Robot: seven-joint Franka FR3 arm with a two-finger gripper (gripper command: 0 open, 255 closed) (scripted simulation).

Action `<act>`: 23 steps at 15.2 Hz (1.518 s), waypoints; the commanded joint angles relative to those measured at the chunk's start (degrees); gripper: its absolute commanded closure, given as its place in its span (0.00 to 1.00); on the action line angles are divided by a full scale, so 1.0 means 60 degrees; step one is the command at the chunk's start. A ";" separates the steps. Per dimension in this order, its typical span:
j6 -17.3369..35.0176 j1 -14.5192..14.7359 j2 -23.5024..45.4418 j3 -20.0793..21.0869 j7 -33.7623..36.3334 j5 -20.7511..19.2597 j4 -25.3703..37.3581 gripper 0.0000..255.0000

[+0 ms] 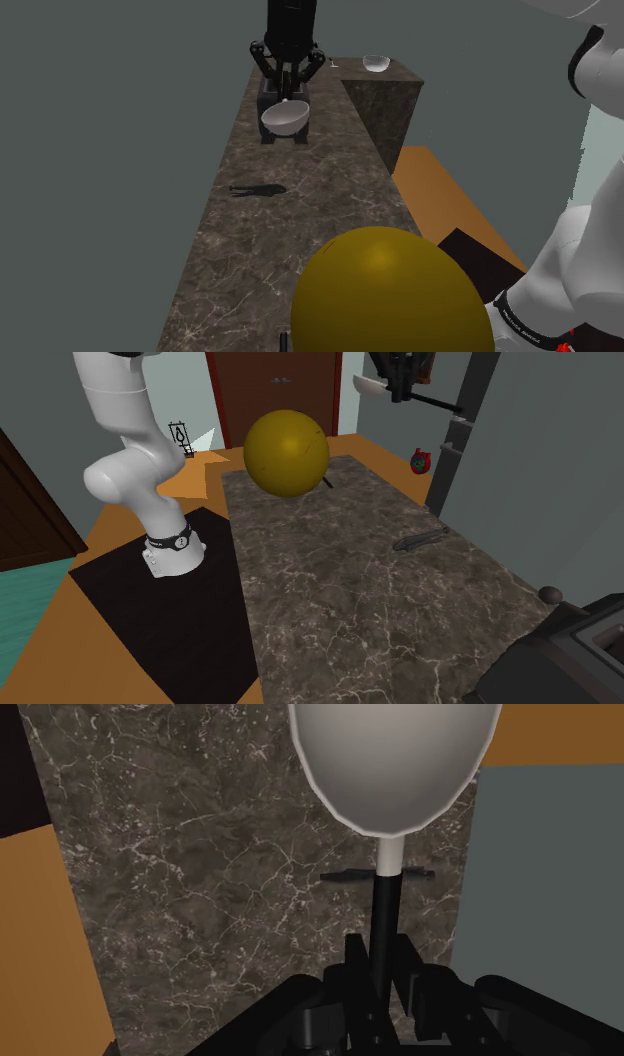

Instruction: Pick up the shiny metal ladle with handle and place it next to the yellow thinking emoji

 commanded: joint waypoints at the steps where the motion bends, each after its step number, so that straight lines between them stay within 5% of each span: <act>1: -0.0099 0.0318 0.0180 0.0186 0.0478 -0.0143 0.0240 1.00; 23: 0.2942 0.0122 -0.0656 0.0115 0.0568 0.0074 -0.3608 1.00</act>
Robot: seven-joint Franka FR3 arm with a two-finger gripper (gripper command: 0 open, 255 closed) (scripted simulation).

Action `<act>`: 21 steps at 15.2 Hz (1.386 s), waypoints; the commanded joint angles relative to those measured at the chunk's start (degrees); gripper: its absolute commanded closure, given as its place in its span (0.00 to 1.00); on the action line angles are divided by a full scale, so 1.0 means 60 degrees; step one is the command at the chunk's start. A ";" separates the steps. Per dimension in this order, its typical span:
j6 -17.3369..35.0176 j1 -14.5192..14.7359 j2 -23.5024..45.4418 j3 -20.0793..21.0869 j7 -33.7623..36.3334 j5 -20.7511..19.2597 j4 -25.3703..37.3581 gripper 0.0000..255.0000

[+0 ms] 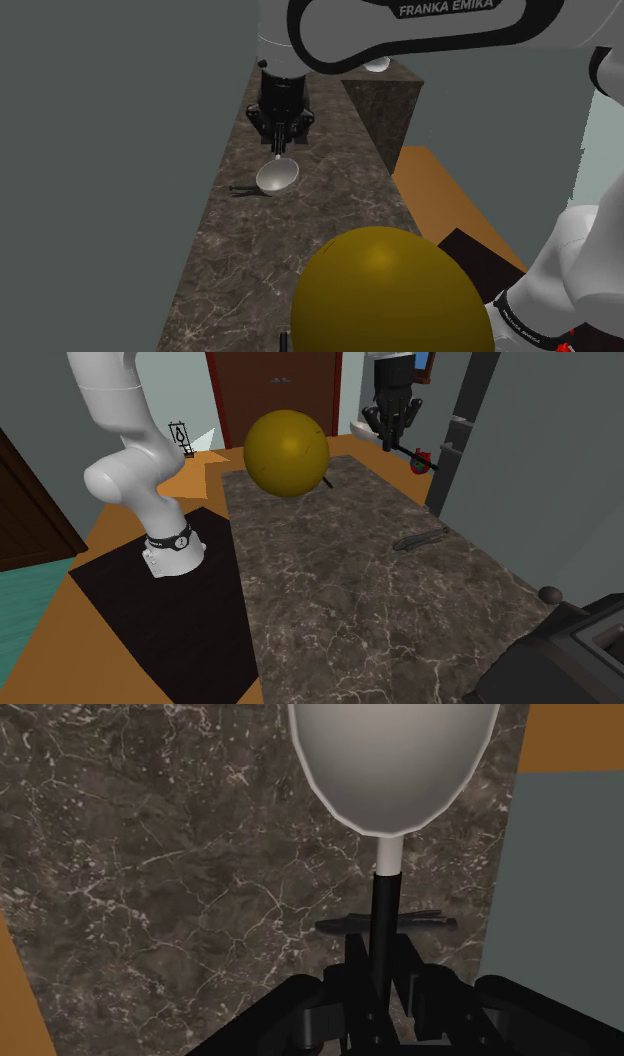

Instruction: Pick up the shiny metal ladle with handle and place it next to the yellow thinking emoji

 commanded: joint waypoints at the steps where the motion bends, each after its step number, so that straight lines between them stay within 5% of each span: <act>1: 0.0269 -0.0004 -0.0020 -0.0002 0.0020 -0.0001 -0.0283 1.00; 21: 0.2749 -0.0019 0.0285 -0.0042 0.0269 -0.0195 -0.2479 1.00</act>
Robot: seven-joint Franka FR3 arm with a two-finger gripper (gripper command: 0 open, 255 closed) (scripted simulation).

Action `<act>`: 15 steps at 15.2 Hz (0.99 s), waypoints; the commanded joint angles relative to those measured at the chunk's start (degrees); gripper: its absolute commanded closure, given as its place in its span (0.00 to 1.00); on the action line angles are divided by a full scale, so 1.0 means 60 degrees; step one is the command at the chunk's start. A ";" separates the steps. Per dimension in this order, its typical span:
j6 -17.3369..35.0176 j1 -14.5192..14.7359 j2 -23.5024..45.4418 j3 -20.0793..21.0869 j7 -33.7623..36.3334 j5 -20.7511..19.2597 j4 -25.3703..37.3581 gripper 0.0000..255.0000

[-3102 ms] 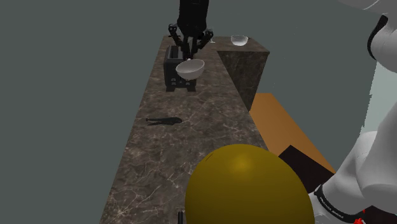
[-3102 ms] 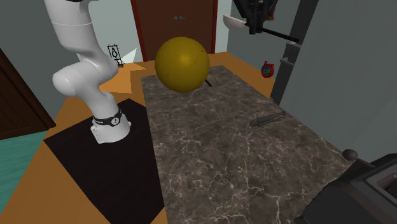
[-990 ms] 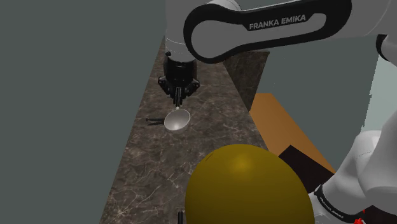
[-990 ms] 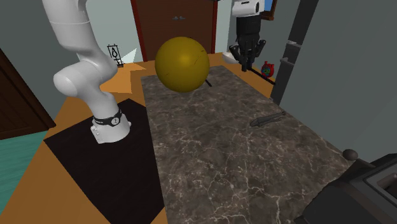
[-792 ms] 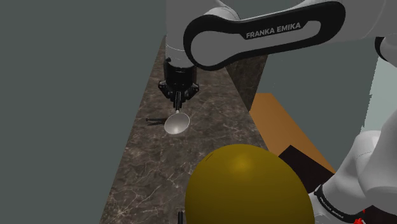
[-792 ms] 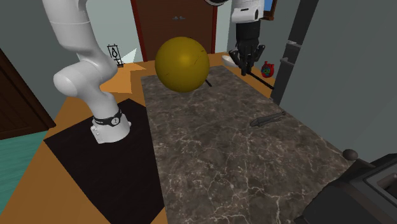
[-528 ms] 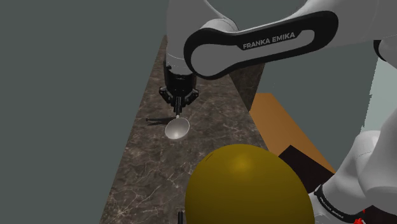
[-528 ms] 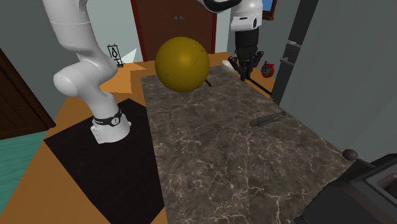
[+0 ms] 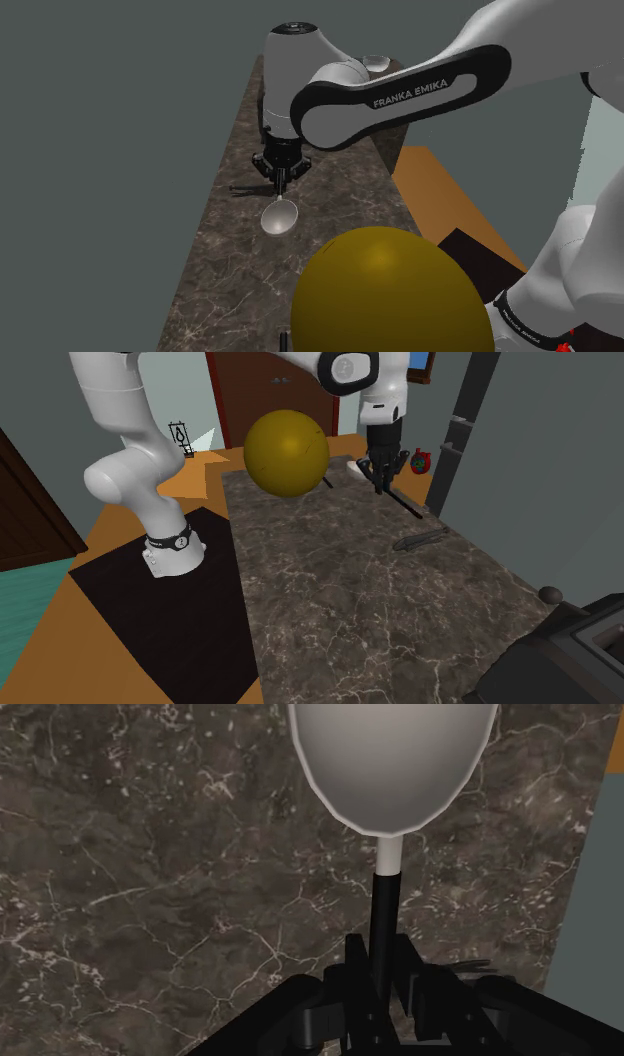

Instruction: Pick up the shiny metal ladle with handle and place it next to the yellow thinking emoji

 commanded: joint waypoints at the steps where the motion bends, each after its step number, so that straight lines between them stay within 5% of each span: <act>1: 0.0236 -0.0001 0.0070 -0.0008 0.0029 -0.0034 -0.0166 1.00; 15: 0.1856 0.0046 0.0776 -0.0086 0.0352 -0.0402 -0.1119 1.00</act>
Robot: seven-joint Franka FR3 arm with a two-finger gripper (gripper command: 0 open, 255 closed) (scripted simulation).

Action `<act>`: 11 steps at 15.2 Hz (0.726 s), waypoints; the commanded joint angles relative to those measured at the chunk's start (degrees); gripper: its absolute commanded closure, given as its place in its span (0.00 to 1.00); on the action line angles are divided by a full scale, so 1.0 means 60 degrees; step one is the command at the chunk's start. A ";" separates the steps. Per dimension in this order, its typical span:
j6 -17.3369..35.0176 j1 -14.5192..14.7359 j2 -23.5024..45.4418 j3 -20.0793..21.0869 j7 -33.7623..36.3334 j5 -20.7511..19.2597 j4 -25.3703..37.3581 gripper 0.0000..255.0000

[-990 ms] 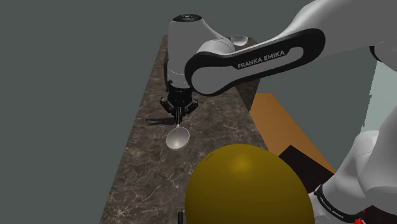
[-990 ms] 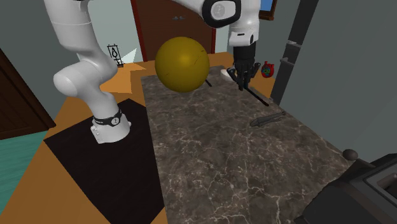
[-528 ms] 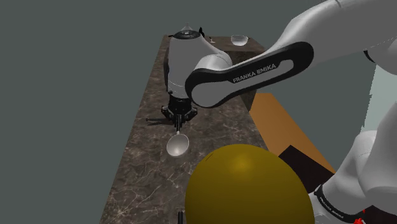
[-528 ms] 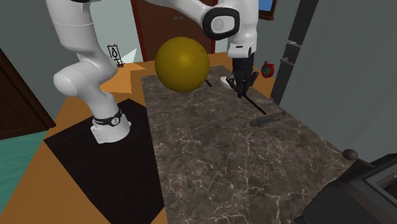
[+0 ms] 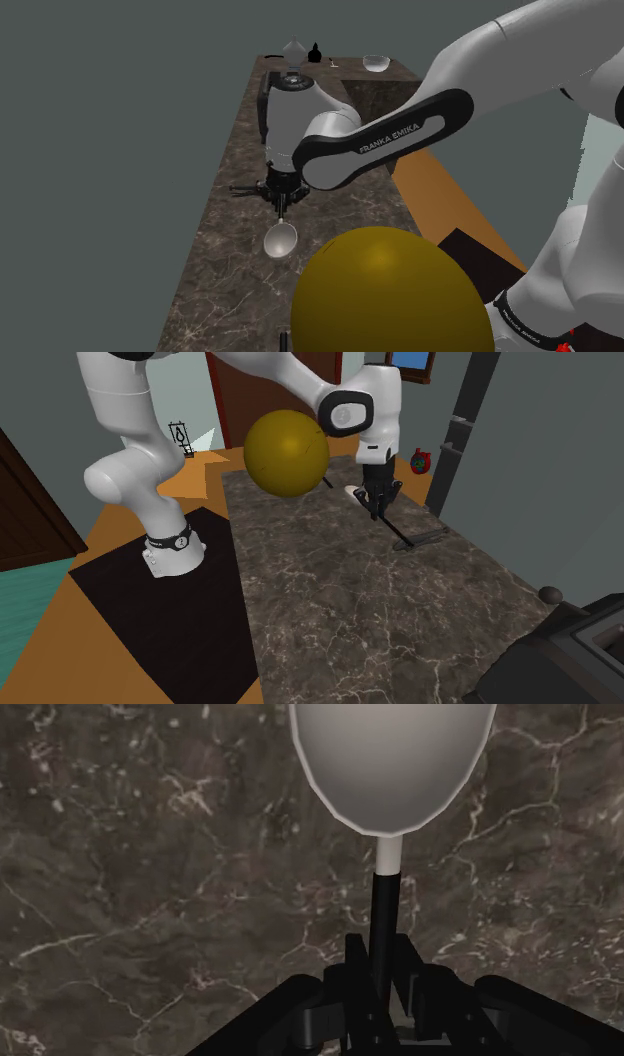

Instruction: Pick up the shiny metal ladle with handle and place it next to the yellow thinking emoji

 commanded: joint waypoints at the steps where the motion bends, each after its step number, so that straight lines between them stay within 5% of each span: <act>1: 0.0222 0.0013 0.0101 -0.0013 0.0057 -0.0059 -0.0123 1.00; 11: 0.0753 0.0049 0.0430 -0.0068 0.0202 -0.0235 -0.0342 1.00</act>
